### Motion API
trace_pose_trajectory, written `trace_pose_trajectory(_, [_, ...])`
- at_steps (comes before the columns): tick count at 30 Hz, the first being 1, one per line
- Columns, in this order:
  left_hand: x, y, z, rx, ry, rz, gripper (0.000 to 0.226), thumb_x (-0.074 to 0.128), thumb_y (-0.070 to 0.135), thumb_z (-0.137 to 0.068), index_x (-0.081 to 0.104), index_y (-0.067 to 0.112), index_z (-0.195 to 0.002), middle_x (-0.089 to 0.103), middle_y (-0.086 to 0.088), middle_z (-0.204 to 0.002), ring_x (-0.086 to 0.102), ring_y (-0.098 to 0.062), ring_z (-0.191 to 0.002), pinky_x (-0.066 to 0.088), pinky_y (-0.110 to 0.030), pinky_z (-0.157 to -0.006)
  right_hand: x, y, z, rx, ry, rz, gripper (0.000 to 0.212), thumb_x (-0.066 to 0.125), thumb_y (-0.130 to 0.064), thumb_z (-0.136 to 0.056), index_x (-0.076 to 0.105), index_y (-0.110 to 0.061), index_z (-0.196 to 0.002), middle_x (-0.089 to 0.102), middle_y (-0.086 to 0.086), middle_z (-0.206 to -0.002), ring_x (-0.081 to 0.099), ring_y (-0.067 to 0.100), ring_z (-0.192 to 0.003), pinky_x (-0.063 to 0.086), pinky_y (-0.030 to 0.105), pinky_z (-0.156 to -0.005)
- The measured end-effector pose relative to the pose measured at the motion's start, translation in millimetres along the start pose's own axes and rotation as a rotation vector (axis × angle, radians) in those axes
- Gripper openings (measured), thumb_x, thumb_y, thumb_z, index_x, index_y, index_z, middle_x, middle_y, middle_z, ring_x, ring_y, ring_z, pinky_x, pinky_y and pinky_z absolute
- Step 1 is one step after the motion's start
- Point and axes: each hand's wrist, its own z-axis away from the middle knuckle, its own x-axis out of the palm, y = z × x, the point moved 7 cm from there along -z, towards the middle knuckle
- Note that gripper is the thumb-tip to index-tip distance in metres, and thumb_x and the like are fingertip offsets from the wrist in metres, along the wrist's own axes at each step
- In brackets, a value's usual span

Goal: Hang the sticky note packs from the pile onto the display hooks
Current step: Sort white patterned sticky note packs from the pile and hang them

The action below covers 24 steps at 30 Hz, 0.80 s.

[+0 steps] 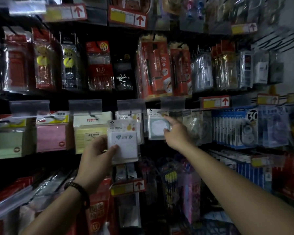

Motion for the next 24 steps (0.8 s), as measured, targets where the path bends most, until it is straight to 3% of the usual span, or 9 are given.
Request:
trace_pose_trajectory(2, [0.2,-3.1,-0.8,-0.044,-0.01,0.028,0.025,0.059,0.009,-0.106,0.07,0.023,-0.123,0.08,0.003,-0.118,0.078,-0.018,-0.109,0.064,-0.05,-0.093,5.6,0.5,-6.5,0.008,-0.037,0.035,0.069,0.063,-0.008,-0.103,0.047,-0.05,-0.155,0.05,0.005,-0.16,0.072,0.022,-0.101,0.056,0.02,-0.056])
trace_pose_trajectory(4, [0.4,-4.4,-0.3,-0.053,-0.015,0.034,0.026,0.058,0.008,-0.106,0.07,0.022,-0.124,0.08,0.003,-0.119,0.077,-0.02,-0.11,0.063,-0.052,-0.095,8.1,2.7,-7.2,0.024,-0.061,0.037,0.074,0.066,-0.006,-0.099,0.046,-0.051,-0.155,0.055,0.004,-0.154,0.072,0.024,-0.108,0.061,0.023,-0.067])
trace_pose_trajectory(7, [0.6,-5.2,1.3,-0.041,-0.017,0.039,0.027,0.058,0.009,-0.106,0.069,0.022,-0.127,0.08,0.005,-0.119,0.077,-0.019,-0.11,0.063,-0.052,-0.095,-1.6,-0.7,10.8,-0.012,0.03,0.081,0.063,0.066,-0.016,-0.101,0.05,-0.043,-0.156,0.07,0.001,-0.119,0.07,0.014,-0.078,0.053,0.02,-0.054])
trace_pose_trajectory(9, [0.7,-5.7,2.1,-0.04,-0.017,0.053,0.028,0.058,0.01,-0.107,0.068,0.022,-0.129,0.08,0.005,-0.118,0.078,-0.019,-0.109,0.064,-0.052,-0.093,-6.8,-11.7,33.3,-0.139,0.099,0.082,0.053,0.063,-0.021,-0.104,0.053,-0.034,-0.155,0.07,-0.009,-0.1,0.068,0.007,-0.073,0.059,0.025,-0.06])
trace_pose_trajectory(13, [6.5,-3.9,3.8,-0.053,-0.05,0.112,0.026,0.058,0.01,-0.107,0.068,0.022,-0.129,0.079,0.002,-0.12,0.077,-0.023,-0.11,0.064,-0.054,-0.093,6.9,-37.0,76.2,-0.329,-0.077,-0.153,0.067,0.071,-0.028,-0.102,0.042,-0.045,-0.16,0.071,-0.013,-0.111,0.074,0.004,-0.092,0.063,0.023,-0.083])
trace_pose_trajectory(16, [15.5,-1.4,3.2,-0.065,-0.077,0.164,0.025,0.058,0.008,-0.107,0.068,0.02,-0.128,0.079,-0.002,-0.121,0.078,-0.026,-0.109,0.065,-0.054,-0.089,22.3,-47.2,90.0,-0.343,-0.197,-0.34,0.075,0.075,-0.016,-0.1,0.042,-0.046,-0.16,0.073,-0.009,-0.11,0.077,0.011,-0.09,0.064,0.027,-0.083])
trace_pose_trajectory(20, [20.1,4.2,-1.9,-0.047,-0.04,0.19,0.032,0.064,0.009,-0.105,0.066,0.025,-0.132,0.081,-0.001,-0.113,0.08,-0.025,-0.102,0.067,-0.053,-0.083,27.7,-47.6,81.4,-0.327,-0.124,-0.422,0.063,0.076,-0.002,-0.097,0.062,-0.035,-0.148,0.057,-0.01,-0.076,0.059,0.003,-0.064,0.053,0.018,-0.071])
trace_pose_trajectory(22, [14.4,9.1,-4.1,0.032,0.031,0.132,0.044,0.069,0.007,-0.101,0.06,0.033,-0.136,0.081,-0.004,-0.107,0.08,-0.021,-0.094,0.068,-0.048,-0.075,28.0,-49.4,75.9,-0.317,-0.098,-0.459,0.063,0.073,0.001,-0.097,0.063,-0.034,-0.148,0.053,-0.005,-0.078,0.056,0.004,-0.062,0.051,0.015,-0.069])
trace_pose_trajectory(24, [7.9,13.2,-3.7,0.112,0.102,0.085,0.046,0.072,0.003,-0.098,0.06,0.036,-0.128,0.078,-0.005,-0.105,0.08,-0.018,-0.089,0.068,-0.045,-0.073,28.2,-52.1,72.6,-0.331,-0.071,-0.478,0.063,0.071,0.001,-0.098,0.062,-0.036,-0.147,0.059,0.006,-0.088,0.069,0.02,-0.075,0.06,0.02,-0.076])
